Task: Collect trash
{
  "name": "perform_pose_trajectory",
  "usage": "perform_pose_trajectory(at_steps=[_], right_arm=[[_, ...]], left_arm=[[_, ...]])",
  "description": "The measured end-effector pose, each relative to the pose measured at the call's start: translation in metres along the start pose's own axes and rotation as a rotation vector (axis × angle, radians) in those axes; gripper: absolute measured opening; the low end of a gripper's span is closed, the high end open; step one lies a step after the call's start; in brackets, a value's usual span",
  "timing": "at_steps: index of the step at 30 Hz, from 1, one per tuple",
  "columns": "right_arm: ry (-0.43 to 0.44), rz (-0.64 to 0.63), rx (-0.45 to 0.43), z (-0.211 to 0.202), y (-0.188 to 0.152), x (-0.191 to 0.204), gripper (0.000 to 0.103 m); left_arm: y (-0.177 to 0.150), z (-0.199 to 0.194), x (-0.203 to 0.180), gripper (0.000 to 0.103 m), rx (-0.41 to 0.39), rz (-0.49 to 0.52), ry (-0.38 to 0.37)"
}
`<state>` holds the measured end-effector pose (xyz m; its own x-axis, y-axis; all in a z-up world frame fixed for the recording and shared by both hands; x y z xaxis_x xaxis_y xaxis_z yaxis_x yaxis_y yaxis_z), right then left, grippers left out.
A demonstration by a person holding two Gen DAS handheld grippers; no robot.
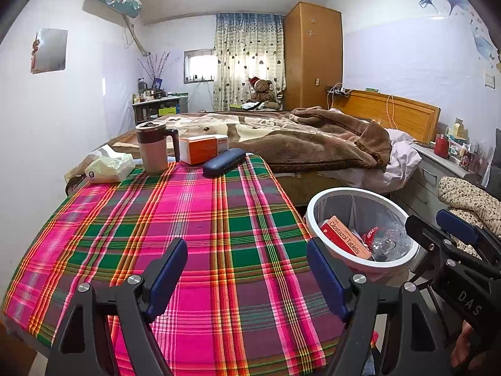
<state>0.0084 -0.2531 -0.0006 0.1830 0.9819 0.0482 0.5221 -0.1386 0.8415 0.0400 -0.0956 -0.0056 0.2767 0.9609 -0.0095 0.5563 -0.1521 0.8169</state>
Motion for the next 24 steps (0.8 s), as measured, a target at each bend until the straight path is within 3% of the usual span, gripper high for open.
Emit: perform_pose_trajectory(at_steps=[24], right_arm=[[0.002, -0.001, 0.004, 0.0001, -0.0002, 0.0007, 0.063]], left_arm=[[0.0001, -0.0013, 0.0026, 0.078, -0.006, 0.0, 0.009]])
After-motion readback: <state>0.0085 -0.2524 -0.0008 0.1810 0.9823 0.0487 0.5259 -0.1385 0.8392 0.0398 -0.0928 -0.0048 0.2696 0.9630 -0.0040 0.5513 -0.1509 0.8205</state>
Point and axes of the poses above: each gripper's, at about its wrist camera, not at the fingertips, and z roughly the way its jaws point, x to its left, y to its top, the point moved 4 cm from there along z, roughly the way its jaws point, and after that the axes turned 5 degrees about x, right-handed, at the moved point
